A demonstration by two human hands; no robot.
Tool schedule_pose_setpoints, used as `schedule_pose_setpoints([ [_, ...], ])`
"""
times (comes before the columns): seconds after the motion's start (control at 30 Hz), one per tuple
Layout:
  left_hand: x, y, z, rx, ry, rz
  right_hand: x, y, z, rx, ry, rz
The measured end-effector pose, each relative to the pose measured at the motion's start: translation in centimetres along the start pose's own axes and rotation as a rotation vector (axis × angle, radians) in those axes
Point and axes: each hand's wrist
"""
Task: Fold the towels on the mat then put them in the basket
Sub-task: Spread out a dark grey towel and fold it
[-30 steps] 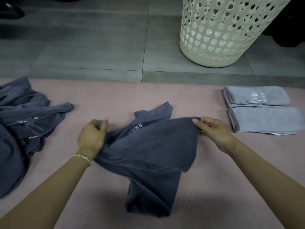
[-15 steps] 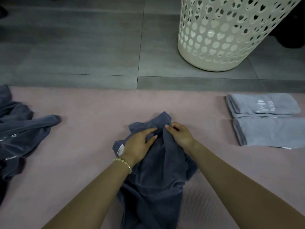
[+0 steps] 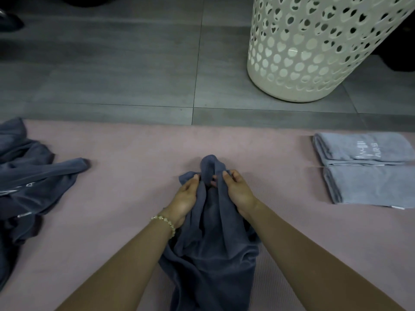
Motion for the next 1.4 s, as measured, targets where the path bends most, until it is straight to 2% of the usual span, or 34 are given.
schedule_pose_setpoints([
  [0.07, 0.1, 0.4, -0.2, -0.02, 0.02, -0.009, 0.5, 1.0, 0.1, -0.024, 0.06, -0.008],
  [0.17, 0.8, 1.2, 0.2, 0.014, -0.003, 0.098, 0.7, 2.5, 0.3, -0.121, 0.052, -0.079],
  [0.27, 1.8, 2.2, 0.1, 0.082, 0.09, 0.209, -1.1, 3.8, -0.1, -0.109, 0.034, -0.182],
  [0.37, 3.7, 3.8, -0.7, 0.133, 0.088, 0.36, -4.0, 6.0, -1.4, -0.124, 0.129, -0.387],
  [0.5, 9.0, 8.3, -1.4, 0.072, 0.016, 0.555, -10.5, 12.1, -3.0, -0.244, 0.205, -0.538],
  [0.63, 15.1, 15.2, -0.8, -0.121, -0.047, 0.626, -17.9, 19.9, -3.6, -0.389, 0.343, -0.625],
  [0.83, 22.5, 27.9, -0.3, -0.3, 0.069, 0.711, -26.8, 30.2, -4.5, -0.264, 0.279, -0.832],
  [0.97, 25.4, 34.9, -0.4, -0.264, 0.031, 0.826, -29.8, 36.7, -4.6, -0.219, 0.253, -0.955],
  [1.07, 27.0, 39.2, -0.5, -0.25, -0.033, 0.882, -31.1, 40.8, -5.0, -0.243, 0.218, -0.963],
  [1.27, 29.4, 45.9, -1.3, -0.324, -0.209, 0.908, -33.3, 47.5, -7.4, -0.443, 0.385, -0.705],
  [1.4, 30.2, 49.1, -1.1, -0.299, -0.306, 0.953, -33.7, 50.6, -8.2, -0.386, 0.465, -0.745],
])
Point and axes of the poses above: each hand's wrist, its own y-axis away from the middle knuckle, its own z-axis out of the palm, x = y × z, and after that the axes turned 4 degrees about x, right-handed
